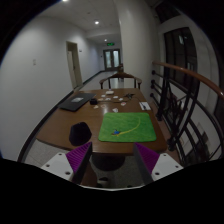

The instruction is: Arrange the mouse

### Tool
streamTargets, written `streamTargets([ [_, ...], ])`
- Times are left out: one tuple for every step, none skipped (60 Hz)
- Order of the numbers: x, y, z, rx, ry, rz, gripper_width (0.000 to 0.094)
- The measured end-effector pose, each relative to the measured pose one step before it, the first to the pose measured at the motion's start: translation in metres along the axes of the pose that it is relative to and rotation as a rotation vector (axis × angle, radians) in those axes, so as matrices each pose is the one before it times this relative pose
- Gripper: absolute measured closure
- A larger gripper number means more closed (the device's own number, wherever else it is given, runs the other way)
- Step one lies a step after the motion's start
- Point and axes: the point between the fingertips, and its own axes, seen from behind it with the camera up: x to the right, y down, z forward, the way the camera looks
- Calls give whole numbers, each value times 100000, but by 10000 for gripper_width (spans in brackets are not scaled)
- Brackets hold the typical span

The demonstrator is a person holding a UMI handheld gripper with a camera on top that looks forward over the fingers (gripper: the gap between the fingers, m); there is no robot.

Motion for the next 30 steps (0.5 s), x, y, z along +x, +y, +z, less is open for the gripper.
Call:
streamTargets([
  [-223, -300, 101, -162, -160, -593, 93],
  [-253, -272, 152, -50, -286, -643, 95],
  [-321, -239, 199, -19, -445, -711, 94],
  [-358, -169, 202, -14, -617, -736, 95],
  [-409, -161, 278, -73, -758, -807, 97],
  [-451, -73, 315, -103, -929, -836, 96],
  [-313, 406, 71, 321, -1305, -791, 96],
  [-808, -19, 490, -587, -1229, -517, 99],
  [-674, -74, 516, -422, -1335, -532, 97],
  [-705, 2, 509, -449, -1467, -507, 97],
  [-722, 53, 525, -430, -1610, -403, 95],
  [-778, 101, 610, -426, -1708, -365, 97],
  [-705, 145, 631, -436, -1699, -316, 96],
  [-715, 162, 673, -465, -1579, -153, 95],
  [-296, 947, -83, 118, -1761, -294, 95],
  [-818, -160, 1041, -542, -1294, 96, 97],
  [-488, -11, 672, -372, -1163, 159, 98],
  [-414, 13, 710, -320, -700, 328, 99],
  [-352, -30, 738, -203, -328, 490, 102],
  [-331, -49, 743, -40, -195, 382, 102],
  [-403, -82, 731, 160, -289, 77, 98],
  [-426, -107, 727, 168, -524, -244, 99],
  [-429, -77, 681, 75, -613, -477, 103],
  [-78, 236, 269, 166, -711, -635, 104],
  [-479, -189, 869, -488, -102, -216, 111],
  [-207, 4, 636, -730, 11, -76, 110],
  [-135, 56, 574, -911, 246, 54, 109],
  [-100, 56, 578, -862, 404, 144, 110],
  [-39, 29, 550, -711, 384, 136, 109],
  [-9, -16, 589, -520, 423, 199, 110],
])
